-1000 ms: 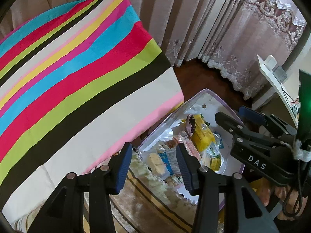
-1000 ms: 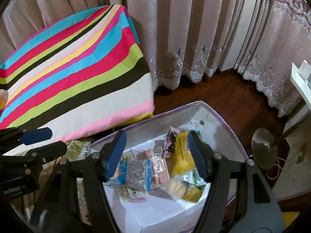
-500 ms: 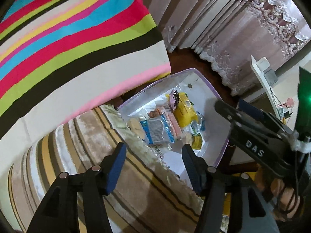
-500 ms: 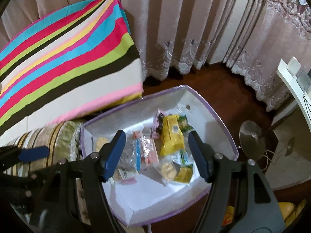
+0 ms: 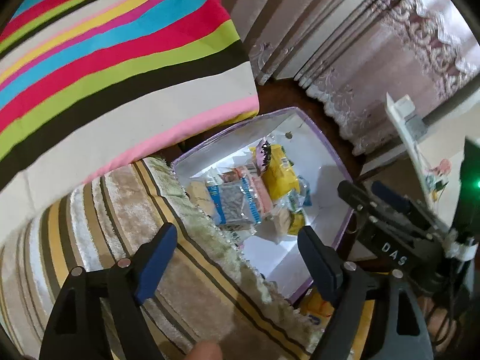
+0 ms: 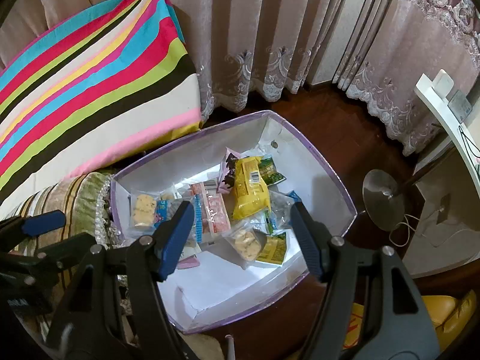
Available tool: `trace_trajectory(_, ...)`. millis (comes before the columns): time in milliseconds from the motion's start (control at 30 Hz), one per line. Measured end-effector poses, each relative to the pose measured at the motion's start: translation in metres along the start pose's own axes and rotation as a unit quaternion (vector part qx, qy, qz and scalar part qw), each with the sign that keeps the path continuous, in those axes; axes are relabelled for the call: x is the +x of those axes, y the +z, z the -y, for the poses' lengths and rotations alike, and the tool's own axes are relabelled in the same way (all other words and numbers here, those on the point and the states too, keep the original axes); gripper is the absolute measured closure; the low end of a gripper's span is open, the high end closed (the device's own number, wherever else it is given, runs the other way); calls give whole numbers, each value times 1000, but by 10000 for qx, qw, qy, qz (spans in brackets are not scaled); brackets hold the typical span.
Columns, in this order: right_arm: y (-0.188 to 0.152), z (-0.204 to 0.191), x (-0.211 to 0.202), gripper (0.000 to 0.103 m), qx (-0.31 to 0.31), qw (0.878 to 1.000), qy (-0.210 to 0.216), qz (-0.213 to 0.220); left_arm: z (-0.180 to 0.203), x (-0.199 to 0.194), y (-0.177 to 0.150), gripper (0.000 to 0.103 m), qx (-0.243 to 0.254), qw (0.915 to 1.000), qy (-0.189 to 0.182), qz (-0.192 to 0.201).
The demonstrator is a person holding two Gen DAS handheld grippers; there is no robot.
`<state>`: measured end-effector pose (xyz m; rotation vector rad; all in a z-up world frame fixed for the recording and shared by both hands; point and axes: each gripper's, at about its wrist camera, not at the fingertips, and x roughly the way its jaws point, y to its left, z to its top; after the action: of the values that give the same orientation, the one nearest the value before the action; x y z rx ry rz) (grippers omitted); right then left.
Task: Organize snacks
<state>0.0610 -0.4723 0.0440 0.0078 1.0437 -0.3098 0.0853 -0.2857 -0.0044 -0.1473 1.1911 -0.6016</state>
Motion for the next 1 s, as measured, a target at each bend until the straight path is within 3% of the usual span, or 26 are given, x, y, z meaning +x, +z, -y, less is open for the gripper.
trace_trajectory(1000,4,1,2,33,16,10000,51,6,1,7,5,16,6,10000,-39,-67)
